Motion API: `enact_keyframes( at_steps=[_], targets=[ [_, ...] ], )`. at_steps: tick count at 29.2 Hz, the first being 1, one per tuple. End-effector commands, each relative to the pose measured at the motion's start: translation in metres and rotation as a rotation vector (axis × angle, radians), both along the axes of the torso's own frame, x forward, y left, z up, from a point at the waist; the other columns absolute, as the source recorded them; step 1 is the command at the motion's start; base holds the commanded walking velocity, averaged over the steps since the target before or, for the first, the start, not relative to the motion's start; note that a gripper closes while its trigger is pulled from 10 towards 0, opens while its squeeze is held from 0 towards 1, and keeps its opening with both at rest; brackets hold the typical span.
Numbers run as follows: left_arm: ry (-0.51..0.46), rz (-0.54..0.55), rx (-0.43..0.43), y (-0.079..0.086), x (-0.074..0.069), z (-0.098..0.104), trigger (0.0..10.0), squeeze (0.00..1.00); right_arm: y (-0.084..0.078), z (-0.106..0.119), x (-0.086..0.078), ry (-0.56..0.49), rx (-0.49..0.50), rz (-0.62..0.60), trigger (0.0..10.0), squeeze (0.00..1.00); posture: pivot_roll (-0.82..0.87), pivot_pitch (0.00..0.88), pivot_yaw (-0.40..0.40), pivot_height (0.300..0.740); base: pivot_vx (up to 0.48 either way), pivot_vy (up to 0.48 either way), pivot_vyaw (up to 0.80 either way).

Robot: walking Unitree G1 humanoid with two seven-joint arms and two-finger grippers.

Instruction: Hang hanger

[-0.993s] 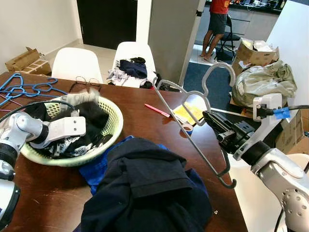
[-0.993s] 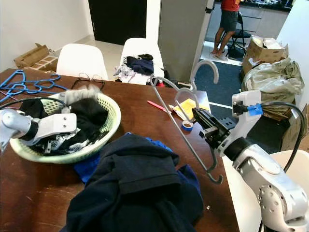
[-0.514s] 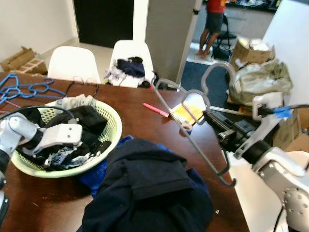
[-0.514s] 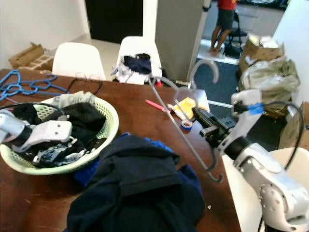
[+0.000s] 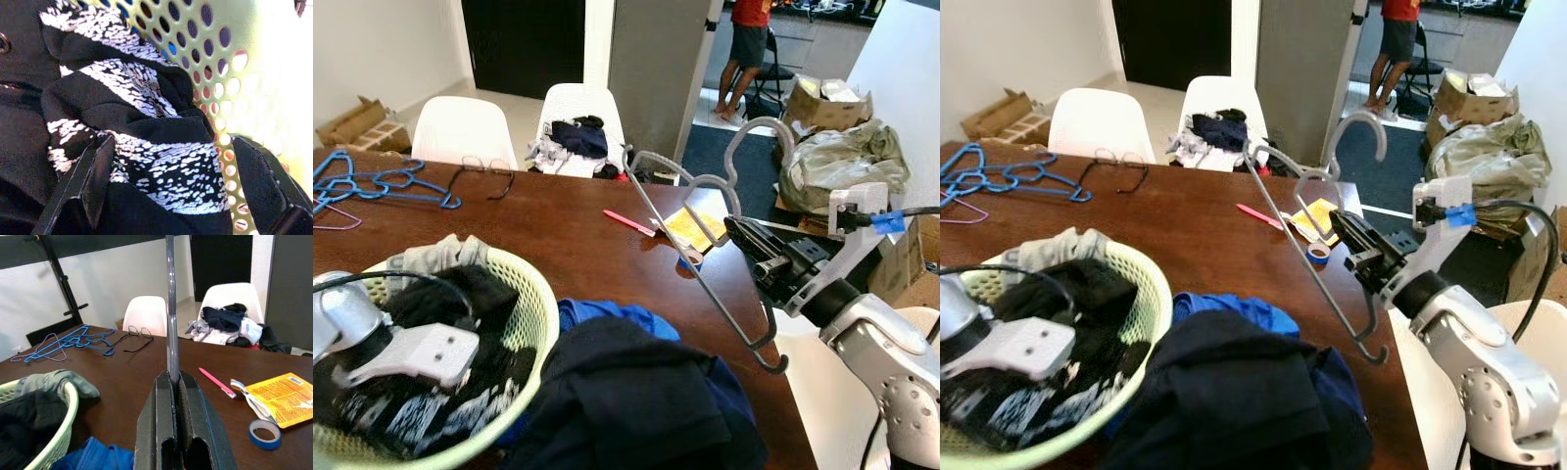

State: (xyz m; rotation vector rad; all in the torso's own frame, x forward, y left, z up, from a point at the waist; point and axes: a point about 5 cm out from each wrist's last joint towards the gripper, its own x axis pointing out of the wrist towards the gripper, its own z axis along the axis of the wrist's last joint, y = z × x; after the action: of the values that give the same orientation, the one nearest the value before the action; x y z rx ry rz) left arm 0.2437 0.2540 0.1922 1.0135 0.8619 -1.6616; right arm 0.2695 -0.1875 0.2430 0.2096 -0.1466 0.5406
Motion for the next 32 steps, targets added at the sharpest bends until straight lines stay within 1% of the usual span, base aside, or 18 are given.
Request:
enact_keyframes(
  at_steps=[1,3,4,5,7,8,9,10,12,13,16,17,19,21,22,23,26,32],
  targets=[
    [0.034,-0.014,0.009,-0.002,-0.007,0.0,10.0,0.0,-0.001,-0.001,0.0,-0.008,0.004,-0.009,10.0,0.0,-0.03,0.035,-0.056,0.74,0.0,0.0,0.0],
    [-0.033,0.016,0.005,-0.003,-0.002,0.015,10.0,0.0,0.0,-0.001,0.001,-0.013,0.012,-0.01,10.0,0.0,-0.02,0.023,-0.05,0.74,0.0,0.0,0.0],
    [-0.033,0.016,0.005,-0.003,-0.002,0.015,10.0,0.0,0.0,-0.001,0.001,-0.013,0.012,-0.01,10.0,0.0,-0.02,0.023,-0.05,0.74,0.0,0.0,0.0],
    [-0.097,0.041,-0.034,-0.005,0.005,0.026,10.0,0.0,0.0,-0.002,0.002,-0.015,0.016,-0.009,10.0,0.0,-0.02,0.021,-0.05,0.74,0.0,0.0,0.0],
    [-0.097,0.041,-0.034,-0.005,0.005,0.026,10.0,0.0,0.0,-0.002,0.002,-0.015,0.016,-0.009,10.0,0.0,-0.02,0.021,-0.05,0.74,0.0,0.0,0.0],
    [-0.178,0.061,-0.113,-0.01,0.01,0.04,10.0,0.0,0.001,-0.002,0.002,-0.016,0.02,-0.009,10.0,0.0,-0.02,0.02,-0.048,0.74,0.0,0.0,0.0],
    [-0.178,0.061,-0.113,-0.01,0.01,0.04,10.0,0.0,0.001,-0.002,0.002,-0.016,0.02,-0.009,10.0,0.0,-0.02,0.02,-0.048,0.74,0.0,0.0,0.0],
    [-0.271,0.113,-0.209,-0.013,0.014,0.053,10.0,0.0,0.002,-0.003,0.002,-0.017,0.025,-0.01,10.0,0.0,-0.01,0.014,-0.043,0.74,0.0,0.0,0.0],
    [-0.271,0.113,-0.209,-0.013,0.014,0.053,10.0,0.0,0.002,-0.003,0.002,-0.017,0.025,-0.01,10.0,0.0,-0.01,0.014,-0.043,0.74,0.0,0.0,0.0],
    [-0.35,0.172,-0.26,-0.012,0.016,0.059,10.0,0.0,0.003,-0.004,0.002,-0.017,0.03,-0.011,10.0,0.0,0.0,0.014,-0.042,0.74,0.0,0.0,0.0],
    [-0.35,0.172,-0.26,-0.012,0.016,0.059,10.0,0.0,0.003,-0.004,0.002,-0.017,0.03,-0.011,10.0,0.0,0.0,0.014,-0.042,0.74,0.0,0.0,0.0],
    [-0.404,0.237,-0.276,-0.009,0.017,0.058,10.0,0.0,0.004,-0.006,0.003,-0.016,0.035,-0.009,10.0,0.0,0.01,0.013,-0.043,0.74,0.0,0.0,0.0],
    [-0.404,0.237,-0.276,-0.009,0.017,0.058,10.0,0.0,0.004,-0.006,0.003,-0.016,0.035,-0.009,10.0,0.0,0.01,0.013,-0.043,0.74,0.0,0.0,0.0],
    [-0.41,0.287,-0.259,-0.006,0.014,0.05,10.0,0.0,0.005,-0.006,0.004,-0.015,0.039,-0.007,10.0,0.0,0.01,0.014,-0.044,0.74,0.0,0.0,0.0],
    [-0.387,0.338,-0.213,-0.002,0.011,0.035,10.0,0.0,0.006,-0.008,0.005,-0.015,0.042,-0.007,10.0,0.0,0.01,0.012,-0.04,0.74,0.0,0.0,0.0],
    [-0.387,0.338,-0.213,-0.002,0.011,0.035,10.0,0.0,0.006,-0.008,0.005,-0.015,0.042,-0.007,10.0,0.0,0.01,0.012,-0.04,0.74,0.0,0.0,0.0],
    [-0.375,0.433,-0.16,0.005,0.009,0.013,10.0,0.0,0.007,-0.009,0.005,-0.015,0.047,-0.01,10.0,0.0,0.01,0.012,-0.038,0.74,0.0,0.0,0.0],
    [-0.388,0.491,-0.177,0.005,0.013,0.001,10.0,0.0,0.008,-0.01,0.005,-0.015,0.049,-0.011,10.0,0.0,0.01,0.01,-0.037,0.74,0.0,0.0,0.0]
  ],
)
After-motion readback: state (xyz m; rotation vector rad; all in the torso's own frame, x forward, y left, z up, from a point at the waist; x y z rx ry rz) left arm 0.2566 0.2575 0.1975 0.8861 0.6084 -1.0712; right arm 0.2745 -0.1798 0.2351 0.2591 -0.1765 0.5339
